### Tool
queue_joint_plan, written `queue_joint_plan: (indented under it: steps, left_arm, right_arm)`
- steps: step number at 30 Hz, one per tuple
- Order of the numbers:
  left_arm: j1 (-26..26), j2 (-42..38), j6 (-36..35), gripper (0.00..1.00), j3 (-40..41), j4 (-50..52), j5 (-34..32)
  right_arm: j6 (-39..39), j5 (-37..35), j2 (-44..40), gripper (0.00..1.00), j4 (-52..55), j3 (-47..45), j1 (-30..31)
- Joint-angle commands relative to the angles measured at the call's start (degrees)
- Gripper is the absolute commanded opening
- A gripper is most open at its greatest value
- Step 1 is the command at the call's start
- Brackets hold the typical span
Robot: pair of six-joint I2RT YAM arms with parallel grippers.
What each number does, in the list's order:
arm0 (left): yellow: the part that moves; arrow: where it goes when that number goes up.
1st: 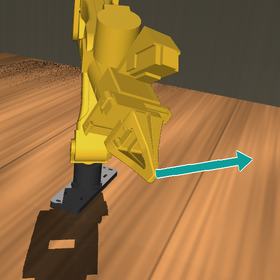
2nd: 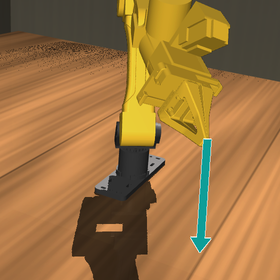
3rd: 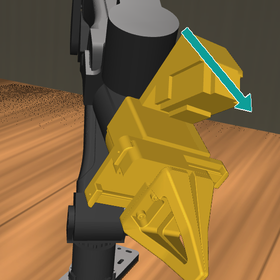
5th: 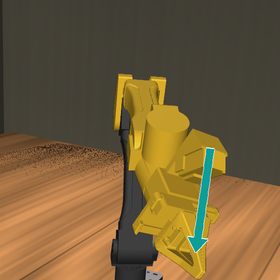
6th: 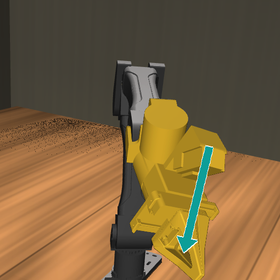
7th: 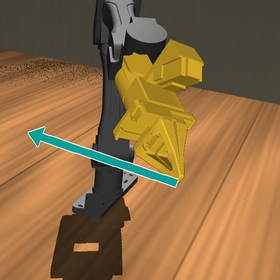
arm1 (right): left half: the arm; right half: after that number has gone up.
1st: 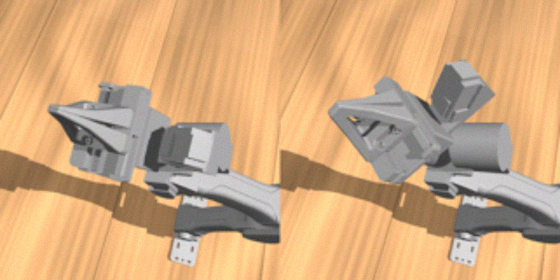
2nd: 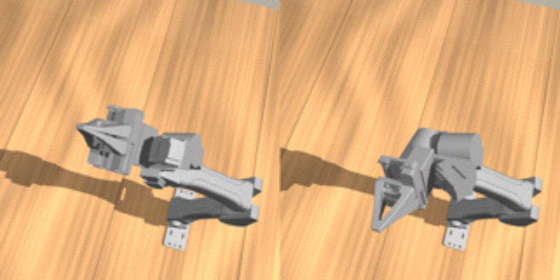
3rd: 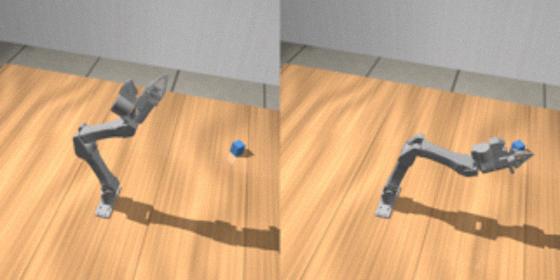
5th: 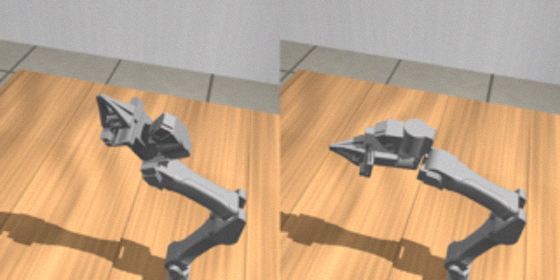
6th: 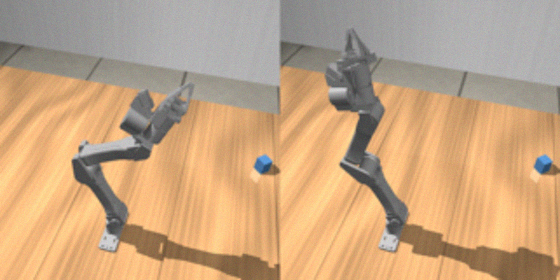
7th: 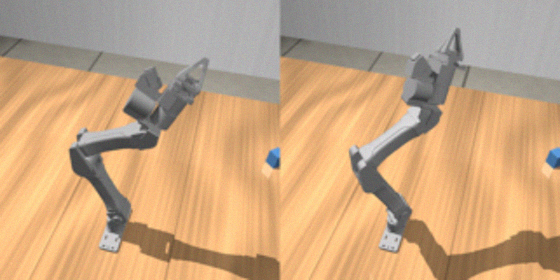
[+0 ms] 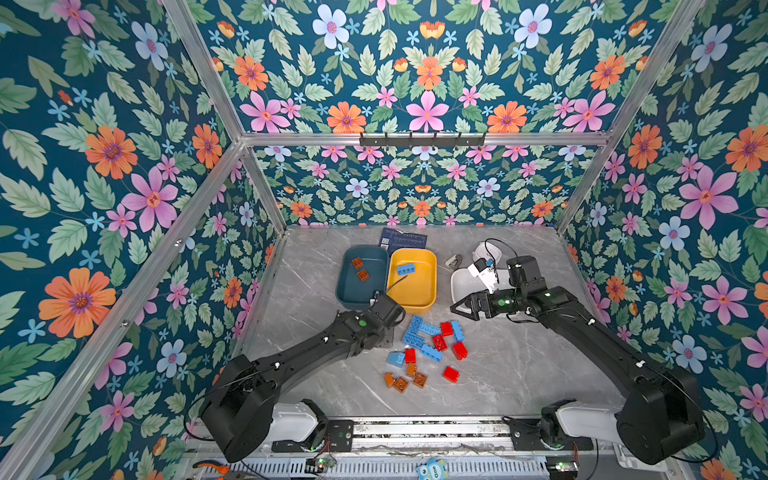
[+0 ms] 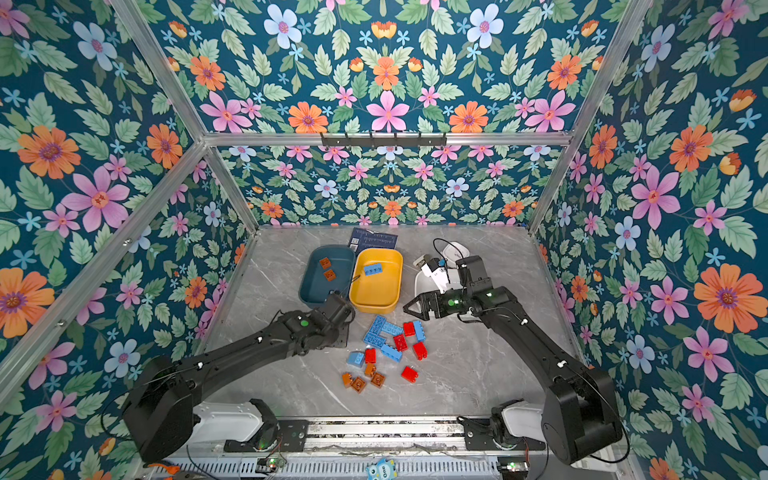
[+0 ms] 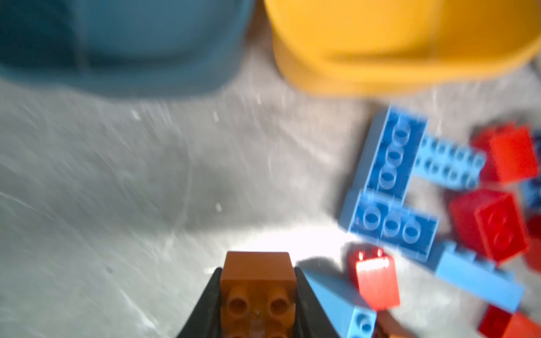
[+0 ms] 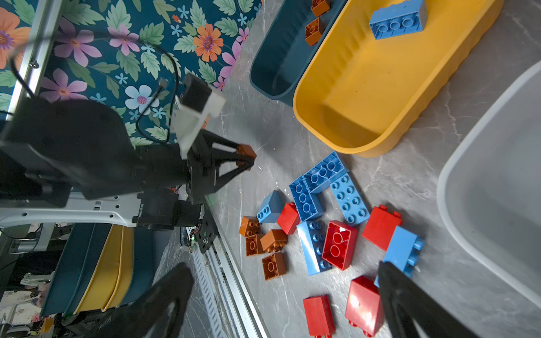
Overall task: Sort the legos into containers by color
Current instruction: Pick up the lego from the middle-left of the table, then place the lego in the container.
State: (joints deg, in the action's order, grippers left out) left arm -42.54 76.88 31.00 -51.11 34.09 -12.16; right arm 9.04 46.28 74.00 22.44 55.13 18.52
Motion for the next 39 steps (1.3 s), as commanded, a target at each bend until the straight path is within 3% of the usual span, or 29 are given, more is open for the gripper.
queue_joint_plan:
  steps: [1,6,11,16,22,24,26,29,33,39]
  left_arm:
    - [5.58,2.5,-10.26,0.26,-6.21,0.19,-1.63]
    - [14.23,11.21,-18.17,0.26,-15.15,-3.02,-0.05]
    - [20.82,21.25,-21.31,0.26,-23.05,-6.02,1.88]
    - [23.27,31.78,-23.77,0.28,-29.44,-5.27,-1.46]
    - [24.58,35.95,-23.05,0.35,-30.58,-6.05,-3.97]
    - [24.55,35.59,-22.67,0.42,-30.31,-6.22,-2.53]
    - [24.51,34.44,-22.27,0.6,-30.12,-5.97,-1.84]
    - [24.45,30.92,-21.83,0.7,-29.92,-4.97,-0.53]
    - [23.68,24.4,-20.8,0.75,-28.05,-2.94,4.46]
    - [18.58,11.75,-16.24,0.76,-18.25,-1.01,8.61]
  right_arm:
    - [0.0,0.95,0.23,0.99,-1.66,0.76,0.08]
    - [0.76,1.35,0.65,0.99,-2.98,0.91,0.05]
    - [0.98,1.35,0.94,0.99,-3.56,0.97,0.07]
    - [0.89,1.27,1.24,0.99,-3.75,0.9,0.1]
    - [0.73,1.0,1.34,0.99,-3.54,0.46,0.03]
    - [0.63,0.93,1.45,0.99,-3.41,0.47,0.09]
    - [0.47,0.97,1.59,0.99,-3.19,0.61,0.08]
    - [0.44,0.95,1.75,0.99,-3.1,0.7,0.07]
    - [0.41,0.99,1.92,0.99,-2.94,0.98,0.08]
    - [0.32,1.17,1.8,0.99,-2.51,1.37,0.07]
